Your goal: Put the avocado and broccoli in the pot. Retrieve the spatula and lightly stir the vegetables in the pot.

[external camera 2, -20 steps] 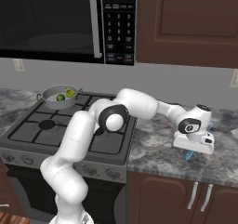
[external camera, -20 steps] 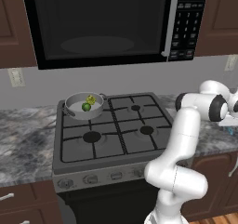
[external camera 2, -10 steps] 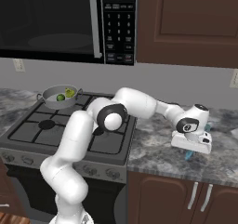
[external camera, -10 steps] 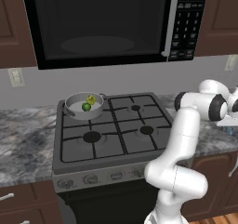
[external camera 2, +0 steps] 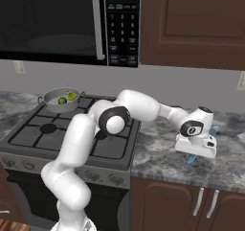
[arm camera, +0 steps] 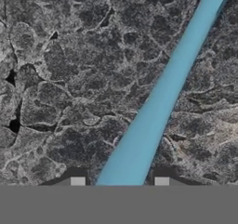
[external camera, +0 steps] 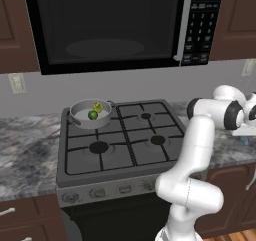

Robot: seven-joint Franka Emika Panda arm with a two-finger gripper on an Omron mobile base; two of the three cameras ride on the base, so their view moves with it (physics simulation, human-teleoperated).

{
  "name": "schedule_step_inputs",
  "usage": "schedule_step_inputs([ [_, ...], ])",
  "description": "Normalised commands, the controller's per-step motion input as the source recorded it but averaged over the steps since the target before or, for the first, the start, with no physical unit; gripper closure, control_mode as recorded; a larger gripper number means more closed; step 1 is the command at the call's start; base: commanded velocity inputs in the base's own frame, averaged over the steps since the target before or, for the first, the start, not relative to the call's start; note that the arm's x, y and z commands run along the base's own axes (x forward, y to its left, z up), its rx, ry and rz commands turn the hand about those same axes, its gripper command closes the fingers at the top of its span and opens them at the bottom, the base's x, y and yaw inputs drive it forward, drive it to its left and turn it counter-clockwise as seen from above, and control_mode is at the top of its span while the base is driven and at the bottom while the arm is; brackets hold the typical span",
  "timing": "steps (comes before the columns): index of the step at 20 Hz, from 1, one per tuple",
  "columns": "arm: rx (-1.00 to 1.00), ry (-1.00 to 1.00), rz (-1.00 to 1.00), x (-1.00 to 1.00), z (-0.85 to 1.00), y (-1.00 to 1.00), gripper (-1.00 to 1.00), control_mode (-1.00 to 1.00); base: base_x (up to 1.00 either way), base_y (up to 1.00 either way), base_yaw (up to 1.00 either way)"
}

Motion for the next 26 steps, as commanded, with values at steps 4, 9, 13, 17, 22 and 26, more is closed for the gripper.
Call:
schedule_step_inputs([
  [4, 0.02, -0.05, 0.00, -0.67, 0.77, 0.09, 1.00, -1.00, 0.00, 0.00, 0.00],
  [9, 0.00, -0.08, 0.21, -0.76, 1.00, 0.68, 1.00, -1.00, 0.00, 0.00, 0.00],
  [13, -0.02, -0.07, 0.48, -0.62, 0.92, 0.81, 1.00, -1.00, 0.00, 0.00, 0.00],
  [17, -0.01, -0.14, 0.51, -0.48, 0.69, 0.72, 1.00, -1.00, 0.00, 0.00, 0.00],
  [22, -0.08, -0.18, 0.21, -0.29, 0.40, 0.92, 1.00, -1.00, 0.00, 0.00, 0.00],
  [26, -0.01, -0.17, 0.09, -0.36, 0.06, 0.88, 1.00, -1.00, 0.00, 0.00, 0.00],
])
